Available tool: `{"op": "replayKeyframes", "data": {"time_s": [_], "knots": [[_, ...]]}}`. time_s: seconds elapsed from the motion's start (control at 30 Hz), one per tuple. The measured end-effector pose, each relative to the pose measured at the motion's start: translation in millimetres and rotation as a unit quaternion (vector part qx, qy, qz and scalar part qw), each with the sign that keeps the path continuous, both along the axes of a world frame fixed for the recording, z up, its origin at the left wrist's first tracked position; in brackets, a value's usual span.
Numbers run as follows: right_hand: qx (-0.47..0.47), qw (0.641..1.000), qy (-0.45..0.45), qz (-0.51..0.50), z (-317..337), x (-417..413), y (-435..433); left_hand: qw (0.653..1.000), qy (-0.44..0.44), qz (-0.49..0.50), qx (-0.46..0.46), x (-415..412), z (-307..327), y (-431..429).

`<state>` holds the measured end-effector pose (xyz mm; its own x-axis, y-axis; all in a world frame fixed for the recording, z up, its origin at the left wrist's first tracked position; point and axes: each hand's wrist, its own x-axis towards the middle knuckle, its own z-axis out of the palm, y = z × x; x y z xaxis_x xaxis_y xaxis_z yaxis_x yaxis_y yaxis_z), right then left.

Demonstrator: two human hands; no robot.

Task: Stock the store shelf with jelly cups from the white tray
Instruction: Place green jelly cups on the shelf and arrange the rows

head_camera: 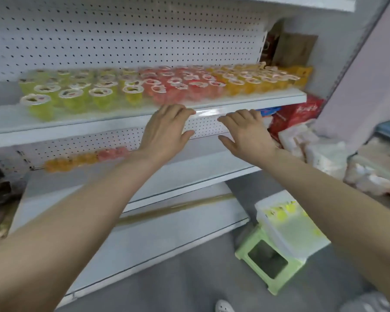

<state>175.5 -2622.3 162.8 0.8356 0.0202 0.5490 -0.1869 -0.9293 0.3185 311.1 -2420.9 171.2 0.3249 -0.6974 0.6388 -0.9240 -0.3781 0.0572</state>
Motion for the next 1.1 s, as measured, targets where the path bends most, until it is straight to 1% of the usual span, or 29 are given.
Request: {"op": "replayKeyframes", "data": {"time_s": [0.23,0.33,0.4,0.47,0.57,0.67,0.77,0.93,1.1], "knots": [[0.044,0.995,0.019,-0.085,-45.8,-114.1,-123.9,0.993,0.037,-0.103,0.034,-79.5,-42.1,-152.3],[0.061,0.99,0.029,-0.127,-67.4,-161.2,-183.0,0.987,0.066,-0.139,0.045,-114.4,-66.7,-223.5],[0.067,0.983,0.052,-0.161,-82.3,-189.9,-221.5,0.981,0.088,-0.162,0.056,-135.2,-87.3,-267.7],[0.081,0.974,0.079,-0.194,-97.6,-215.3,-256.4,0.976,0.112,-0.175,0.069,-153.5,-110.2,-308.3],[0.103,0.968,0.079,-0.215,-127.0,-242.9,-298.9,0.968,0.146,-0.183,0.095,-173.3,-147.1,-357.5],[0.147,0.96,0.09,-0.22,-168.6,-257.6,-327.8,0.958,0.181,-0.18,0.133,-183.7,-187.4,-391.5],[0.209,0.943,0.113,-0.232,-219.9,-261.6,-344.5,0.944,0.219,-0.166,0.183,-184.4,-231.6,-411.0],[0.297,0.909,0.145,-0.253,-312.9,-250.7,-355.5,0.92,0.257,-0.152,0.253,-171.7,-315.0,-430.7],[0.345,0.867,0.206,-0.293,-405.0,-234.0,-373.1,0.889,0.286,-0.161,0.32,-159.5,-394.7,-459.5]]}}
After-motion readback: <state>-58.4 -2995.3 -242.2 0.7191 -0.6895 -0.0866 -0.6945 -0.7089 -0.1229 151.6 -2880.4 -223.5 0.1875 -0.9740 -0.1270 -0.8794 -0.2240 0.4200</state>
